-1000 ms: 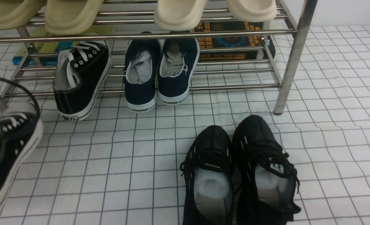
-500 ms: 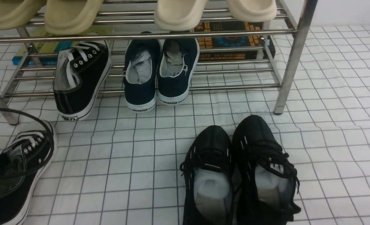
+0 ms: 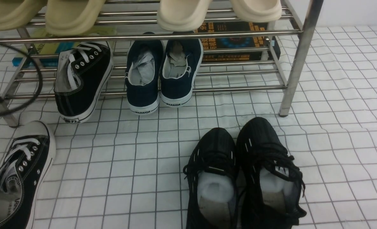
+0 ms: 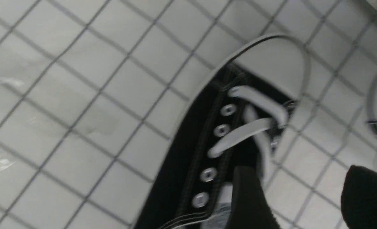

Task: Take the shoes off the shelf with your hand from the white checkered tablecloth.
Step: 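Grasp the leftmost shoe on the bottom shelf of the shoe rack with the left gripper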

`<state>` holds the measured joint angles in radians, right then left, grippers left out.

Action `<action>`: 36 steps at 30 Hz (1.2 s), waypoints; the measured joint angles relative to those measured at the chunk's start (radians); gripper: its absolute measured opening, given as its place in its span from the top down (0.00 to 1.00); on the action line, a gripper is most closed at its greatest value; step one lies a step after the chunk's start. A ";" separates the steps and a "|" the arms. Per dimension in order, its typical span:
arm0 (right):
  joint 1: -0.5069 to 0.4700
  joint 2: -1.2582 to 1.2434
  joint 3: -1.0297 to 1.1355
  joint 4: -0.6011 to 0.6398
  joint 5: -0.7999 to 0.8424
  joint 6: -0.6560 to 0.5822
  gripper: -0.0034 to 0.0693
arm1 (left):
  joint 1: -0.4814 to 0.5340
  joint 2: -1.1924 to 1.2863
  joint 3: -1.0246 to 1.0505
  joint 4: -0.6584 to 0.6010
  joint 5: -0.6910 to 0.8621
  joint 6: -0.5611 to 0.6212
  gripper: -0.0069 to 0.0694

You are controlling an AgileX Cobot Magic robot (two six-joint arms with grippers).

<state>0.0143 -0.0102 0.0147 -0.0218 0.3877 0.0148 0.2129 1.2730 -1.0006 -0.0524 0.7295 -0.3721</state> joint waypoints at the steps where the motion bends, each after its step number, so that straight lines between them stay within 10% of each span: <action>1: 0.000 0.000 0.000 0.000 0.000 0.000 0.62 | 0.000 0.018 -0.026 -0.052 -0.001 0.036 0.36; 12: 0.000 0.000 0.000 0.000 0.000 0.000 0.62 | 0.000 0.291 -0.211 -0.482 -0.004 0.372 0.36; 36: 0.000 0.000 0.000 -0.001 0.000 0.000 0.62 | -0.090 0.488 -0.254 -0.465 -0.197 0.435 0.43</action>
<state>0.0143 -0.0102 0.0147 -0.0228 0.3877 0.0148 0.1230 1.7608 -1.2550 -0.5169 0.5327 0.0624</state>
